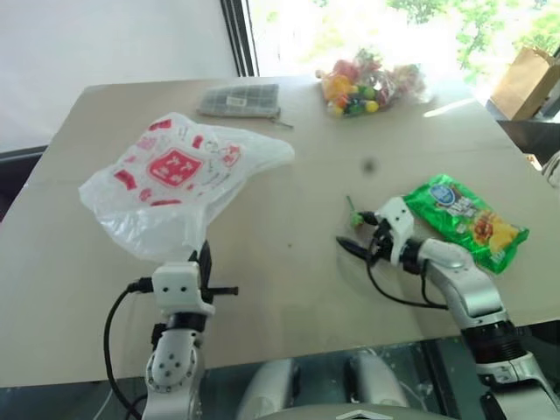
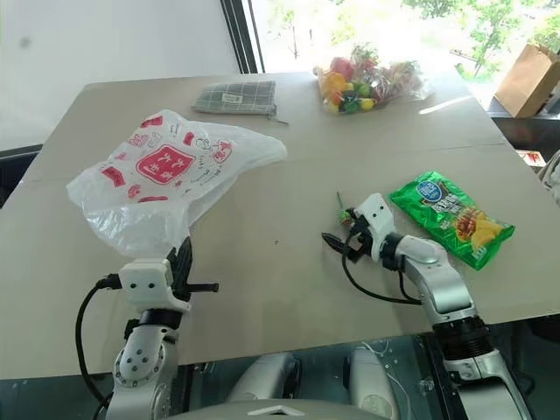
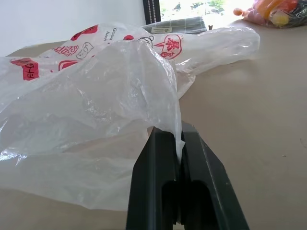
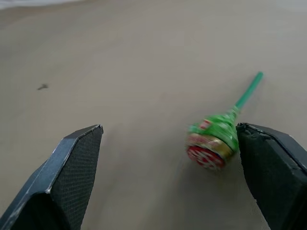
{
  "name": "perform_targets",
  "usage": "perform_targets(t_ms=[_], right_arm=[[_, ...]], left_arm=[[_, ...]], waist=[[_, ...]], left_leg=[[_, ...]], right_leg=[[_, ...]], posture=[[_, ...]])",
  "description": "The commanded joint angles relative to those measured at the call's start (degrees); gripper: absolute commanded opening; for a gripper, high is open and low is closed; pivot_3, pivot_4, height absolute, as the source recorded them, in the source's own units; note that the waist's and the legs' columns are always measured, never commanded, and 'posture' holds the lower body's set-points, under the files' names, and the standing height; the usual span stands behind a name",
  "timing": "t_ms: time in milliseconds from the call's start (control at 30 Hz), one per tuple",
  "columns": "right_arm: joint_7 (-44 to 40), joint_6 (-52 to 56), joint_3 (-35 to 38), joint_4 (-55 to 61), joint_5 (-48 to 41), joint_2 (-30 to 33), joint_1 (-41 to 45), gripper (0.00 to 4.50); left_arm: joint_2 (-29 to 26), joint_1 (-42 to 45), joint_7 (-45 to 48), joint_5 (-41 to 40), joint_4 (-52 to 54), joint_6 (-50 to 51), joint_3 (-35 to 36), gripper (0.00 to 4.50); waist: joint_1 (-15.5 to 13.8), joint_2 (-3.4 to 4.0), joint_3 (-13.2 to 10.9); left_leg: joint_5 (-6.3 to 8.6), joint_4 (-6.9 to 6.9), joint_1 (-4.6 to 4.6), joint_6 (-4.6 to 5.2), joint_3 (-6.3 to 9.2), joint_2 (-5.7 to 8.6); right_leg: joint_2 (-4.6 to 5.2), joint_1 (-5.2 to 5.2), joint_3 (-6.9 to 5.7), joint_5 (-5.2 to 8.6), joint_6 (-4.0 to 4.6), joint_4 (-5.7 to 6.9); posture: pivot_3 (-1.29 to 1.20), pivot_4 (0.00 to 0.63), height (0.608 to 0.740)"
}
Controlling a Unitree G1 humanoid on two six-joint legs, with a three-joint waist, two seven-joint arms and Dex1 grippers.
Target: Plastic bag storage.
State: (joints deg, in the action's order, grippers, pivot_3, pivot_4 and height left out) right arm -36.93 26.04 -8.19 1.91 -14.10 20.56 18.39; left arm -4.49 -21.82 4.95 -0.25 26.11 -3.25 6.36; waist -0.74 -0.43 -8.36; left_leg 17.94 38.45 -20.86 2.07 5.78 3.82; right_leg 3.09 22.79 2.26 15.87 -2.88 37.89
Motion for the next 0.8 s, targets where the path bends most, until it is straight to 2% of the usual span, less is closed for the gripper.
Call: perform_targets(t_ms=[33, 100, 133, 167, 200, 267, 300, 567, 800], right_arm=[[3.17, 2.25, 2.89, 0.34, -1.06, -1.7, 1.97, 3.99], [3.54, 2.6, 3.45, 0.17, -1.34, -2.17, 2.36, 3.15], [3.47, 2.62, 3.39, 0.13, -1.19, -2.15, 2.49, 2.9], [3.41, 2.57, 3.31, 0.09, -1.07, -2.12, 2.56, 2.24], [3.29, 2.47, 3.15, -0.09, -0.83, -1.96, 2.66, 1.98], [3.03, 1.66, 2.36, -0.82, 0.28, -1.45, 2.86, 1.0], [2.82, 1.31, 2.1, -1.2, 0.67, -1.25, 2.95, 0.73], [1.82, -0.83, -0.12, -5.99, 3.3, -2.18, 6.66, 0.73], [2.88, -1.85, 1.56, -8.1, 3.8, -2.21, 7.84, 0.73]], left_arm=[[-0.25, -0.63, 0.22, -0.56, 0.28, -2.3, 0.37, 0.0], [-0.16, -0.73, 0.19, -0.57, -0.11, -2.82, 0.3, 0.0], [-0.15, -0.77, 0.26, -0.65, -0.36, -3.08, 0.27, 0.0], [-0.16, -0.79, 0.3, -0.71, -0.53, -3.27, 0.25, 0.0], [-0.15, -0.76, 0.35, -0.68, -0.77, -3.43, 0.11, 0.0], [-0.17, -0.46, 1.01, -1.72, -1.16, -3.68, -0.01, 0.0], [-0.13, -0.27, 1.37, -2.41, -1.33, -3.77, -0.05, 0.0], [-2.48, 6.57, 6.25, -8.67, -0.28, 0.49, -1.05, 0.0], [-2.07, 27.22, 6.77, -8.29, -8.16, 5.7, -4.66, 0.0]], waist=[[0.02, 0.0, 0.0], [-0.01, 0.0, 0.0], [0.0, 0.0, 0.0], [0.04, 0.0, 0.0], [0.06, 0.0, 0.0], [0.07, 0.0, 0.0], [0.09, 0.0, 0.0], [0.28, 0.01, 0.0], [0.21, -0.01, 0.03]], left_leg=[[0.0, 0.0, 0.0, 0.0, 0.0, 0.0], [0.0, -0.01, 0.0, 0.0, 0.02, -0.01], [0.0, -0.01, -0.01, 0.0, 0.02, -0.01], [0.0, -0.01, -0.01, 0.0, 0.02, 0.0], [0.0, -0.01, -0.01, 0.0, 0.0, 0.0], [0.0, -0.01, 0.0, 0.0, 0.0, 0.0], [0.0, -0.01, 0.0, 0.0, 0.01, 0.0], [-0.03, 0.0, 0.05, -0.03, 0.0, -0.01], [-0.07, 0.12, 0.01, -0.09, 0.06, 0.02]], right_leg=[[-0.01, 0.0, -0.01, 0.0, 0.0, 0.01], [-0.02, 0.0, -0.03, 0.0, 0.0, 0.01], [-0.01, 0.0, -0.03, 0.0, 0.0, 0.0], [-0.01, 0.0, -0.02, 0.0, 0.0, -0.01], [-0.01, 0.0, 0.0, 0.0, 0.0, -0.01], [-0.01, 0.0, -0.01, 0.0, 0.0, -0.01], [-0.02, 0.0, -0.02, 0.0, 0.0, -0.01], [-0.03, -0.01, -0.03, 0.0, 0.0, 0.08], [-0.06, -0.01, -0.14, -0.01, 0.0, 0.14]], posture=[[0.0, 0.15, 0.74], [0.0, 0.15, 0.74], [0.0, 0.15, 0.74], [0.0, 0.15, 0.74], [0.0, 0.15, 0.74], [0.0, 0.15, 0.74], [0.0, 0.15, 0.74], [0.0, 0.15, 0.74], [0.0, 0.15, 0.74]])
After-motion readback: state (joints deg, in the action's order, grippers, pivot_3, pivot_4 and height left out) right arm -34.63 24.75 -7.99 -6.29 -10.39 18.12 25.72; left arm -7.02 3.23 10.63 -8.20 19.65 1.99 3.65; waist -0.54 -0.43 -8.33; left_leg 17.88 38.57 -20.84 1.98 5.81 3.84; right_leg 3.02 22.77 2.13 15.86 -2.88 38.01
